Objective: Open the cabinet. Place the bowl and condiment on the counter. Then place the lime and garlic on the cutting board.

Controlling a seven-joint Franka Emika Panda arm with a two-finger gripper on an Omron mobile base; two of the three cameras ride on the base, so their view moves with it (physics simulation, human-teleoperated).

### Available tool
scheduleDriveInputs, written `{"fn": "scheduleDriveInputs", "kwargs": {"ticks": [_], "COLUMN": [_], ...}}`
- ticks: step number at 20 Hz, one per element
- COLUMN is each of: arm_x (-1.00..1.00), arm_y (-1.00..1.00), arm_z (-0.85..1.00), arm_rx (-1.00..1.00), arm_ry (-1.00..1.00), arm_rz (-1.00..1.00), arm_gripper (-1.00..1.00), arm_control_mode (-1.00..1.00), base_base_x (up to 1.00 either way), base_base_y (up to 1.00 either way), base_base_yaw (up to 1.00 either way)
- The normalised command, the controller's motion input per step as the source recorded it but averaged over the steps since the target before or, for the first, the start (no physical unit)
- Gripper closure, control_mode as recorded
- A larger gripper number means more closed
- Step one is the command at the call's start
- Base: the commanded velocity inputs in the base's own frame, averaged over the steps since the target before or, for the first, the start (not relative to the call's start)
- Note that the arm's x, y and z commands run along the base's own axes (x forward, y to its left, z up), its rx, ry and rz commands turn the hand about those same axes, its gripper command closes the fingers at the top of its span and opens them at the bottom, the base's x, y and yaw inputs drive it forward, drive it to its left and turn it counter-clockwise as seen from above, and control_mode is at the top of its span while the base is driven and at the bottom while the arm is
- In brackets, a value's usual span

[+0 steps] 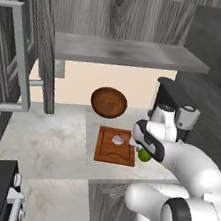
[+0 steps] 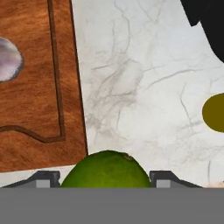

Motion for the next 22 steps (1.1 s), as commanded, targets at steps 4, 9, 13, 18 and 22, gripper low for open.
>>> {"fn": "scheduleDriveInputs", "kwargs": {"ticks": [4, 9, 13, 18, 22], "arm_x": [0.08, 0.17, 0.33, 0.38, 0.28], "arm_y": [0.33, 0.25, 0.14, 0.09, 0.19], "arm_z": [0.1, 0.02, -0.01, -0.14, -0.05], "arm_rx": [0.0, 0.0, 0.0, 0.0, 0.0], "arm_ry": [-0.01, 0.0, -0.01, 0.0, 0.0], "arm_rz": [-0.15, -0.15, -0.13, -0.11, -0.1], "arm_gripper": [1.0, 1.0, 1.0, 1.0, 1.0], "arm_control_mode": [-1.0, -1.0, -1.0, -1.0, -1.0], "base_base_x": [0.0, 0.0, 0.0, 0.0, 0.0], "base_base_y": [0.0, 0.0, 0.0, 0.0, 0.0], "base_base_yaw": [0.0, 0.0, 0.0, 0.0, 0.0]}}
